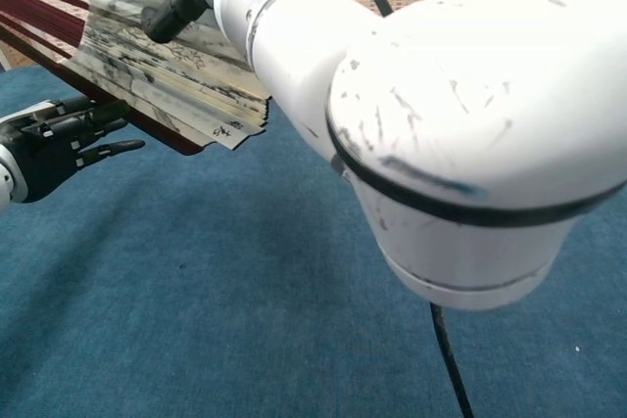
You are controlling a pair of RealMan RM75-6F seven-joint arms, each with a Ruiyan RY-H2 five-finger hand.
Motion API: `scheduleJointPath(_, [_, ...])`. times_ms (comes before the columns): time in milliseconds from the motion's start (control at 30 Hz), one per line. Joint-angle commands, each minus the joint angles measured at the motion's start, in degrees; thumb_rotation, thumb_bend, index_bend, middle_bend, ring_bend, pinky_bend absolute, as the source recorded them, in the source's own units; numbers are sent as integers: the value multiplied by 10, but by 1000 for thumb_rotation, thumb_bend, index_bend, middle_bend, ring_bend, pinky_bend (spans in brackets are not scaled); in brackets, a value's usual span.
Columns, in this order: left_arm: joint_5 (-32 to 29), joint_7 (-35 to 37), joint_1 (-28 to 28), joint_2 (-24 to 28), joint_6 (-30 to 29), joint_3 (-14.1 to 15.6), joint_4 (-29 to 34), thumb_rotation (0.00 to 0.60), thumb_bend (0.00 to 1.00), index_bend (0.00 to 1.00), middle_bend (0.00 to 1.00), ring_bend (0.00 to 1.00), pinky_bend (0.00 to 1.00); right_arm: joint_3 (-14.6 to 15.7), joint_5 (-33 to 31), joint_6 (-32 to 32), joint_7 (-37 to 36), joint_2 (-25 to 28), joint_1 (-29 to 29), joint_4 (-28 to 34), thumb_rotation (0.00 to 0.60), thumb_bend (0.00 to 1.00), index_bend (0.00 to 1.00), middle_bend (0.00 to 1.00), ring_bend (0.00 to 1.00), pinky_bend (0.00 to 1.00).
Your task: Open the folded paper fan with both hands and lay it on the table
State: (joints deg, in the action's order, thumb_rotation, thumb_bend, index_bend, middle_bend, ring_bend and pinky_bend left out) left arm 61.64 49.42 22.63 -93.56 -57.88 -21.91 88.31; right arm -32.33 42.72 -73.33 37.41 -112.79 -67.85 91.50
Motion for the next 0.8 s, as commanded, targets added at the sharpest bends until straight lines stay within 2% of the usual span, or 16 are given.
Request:
scheduleJointPath(33, [3, -6, -2, -3, -9, -2, -6, 600, 679, 799, 191, 22, 196, 2, 1, 0, -1, 4, 3, 2, 600, 579, 764, 188, 0, 114])
scheduleJointPath(200, [10, -25, -3, -6, -33, -11, -42, 600, 680, 803, 208, 35, 196, 5, 4, 0, -2, 25, 15, 17, 600, 580, 765, 188, 0, 114])
scheduleJointPath(533, [43, -44, 5, -1, -75, -27, -161, 600, 672, 804, 226, 43, 197, 31, 22, 5, -12, 109, 65, 64, 600, 579, 764, 188, 0, 114])
scheduleJointPath(800, [78, -59, 10, -14, -124, -22, -212, 600, 672, 803, 242, 52, 196, 58, 33, 21, -61, 138, 102, 50, 600, 579, 764, 188, 0, 114])
